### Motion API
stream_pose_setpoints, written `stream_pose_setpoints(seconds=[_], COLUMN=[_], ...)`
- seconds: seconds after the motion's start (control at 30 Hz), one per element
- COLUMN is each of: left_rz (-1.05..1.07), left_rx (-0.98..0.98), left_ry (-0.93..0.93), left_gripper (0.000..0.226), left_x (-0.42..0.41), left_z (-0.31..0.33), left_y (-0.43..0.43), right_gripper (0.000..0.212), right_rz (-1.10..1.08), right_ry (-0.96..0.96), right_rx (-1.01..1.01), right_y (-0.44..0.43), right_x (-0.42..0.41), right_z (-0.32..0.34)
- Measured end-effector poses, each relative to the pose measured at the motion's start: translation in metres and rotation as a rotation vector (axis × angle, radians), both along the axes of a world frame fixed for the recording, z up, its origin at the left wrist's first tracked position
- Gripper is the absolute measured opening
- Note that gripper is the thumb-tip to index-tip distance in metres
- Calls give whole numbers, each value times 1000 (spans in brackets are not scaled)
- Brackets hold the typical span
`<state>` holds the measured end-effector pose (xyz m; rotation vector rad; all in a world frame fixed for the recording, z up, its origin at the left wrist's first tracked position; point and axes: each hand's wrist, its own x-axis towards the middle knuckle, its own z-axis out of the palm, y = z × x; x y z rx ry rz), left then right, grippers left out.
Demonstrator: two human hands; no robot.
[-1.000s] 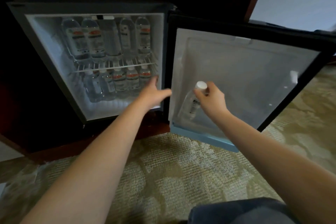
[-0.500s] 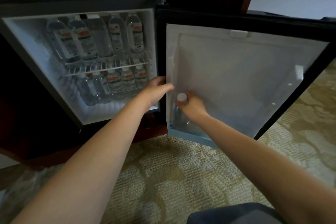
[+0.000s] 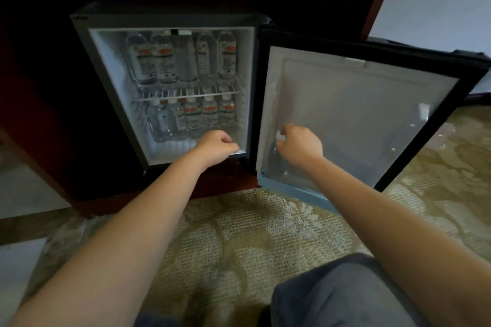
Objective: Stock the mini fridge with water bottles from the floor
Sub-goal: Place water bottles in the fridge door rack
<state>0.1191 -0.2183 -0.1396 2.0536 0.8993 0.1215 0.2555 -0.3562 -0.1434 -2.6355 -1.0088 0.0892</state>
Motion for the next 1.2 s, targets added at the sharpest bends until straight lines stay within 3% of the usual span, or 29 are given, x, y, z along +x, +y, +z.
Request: stream_pose_setpoints(seconds=[0.1,0.3,0.4,0.73,1.0,1.2], left_rz=[2,184,313,668,994,1252], left_rx=[76,126,161,-19,-5,-26], left_ry=[-8,-237,-313,-533,-380,-140], left_gripper=[28,17,14,9,6,12], left_x=[-32,-111,-163,-346,-493,-580], left_z=[16,52,65,60,8,-60], left_y=[-2,-8,-7,-32,-68,-99], right_gripper=[24,22,20,15,23,24], right_rz=[150,416,510,856,1113,1184], right_ry=[152,450,477,634,477,515], right_rx=[-13,142,157,248,-20,-249], right_y=[4,12,21,48,58,61], right_x=[-26,-99,-141,-314,-456,-533], right_z=[21,57,71,91,32,-22])
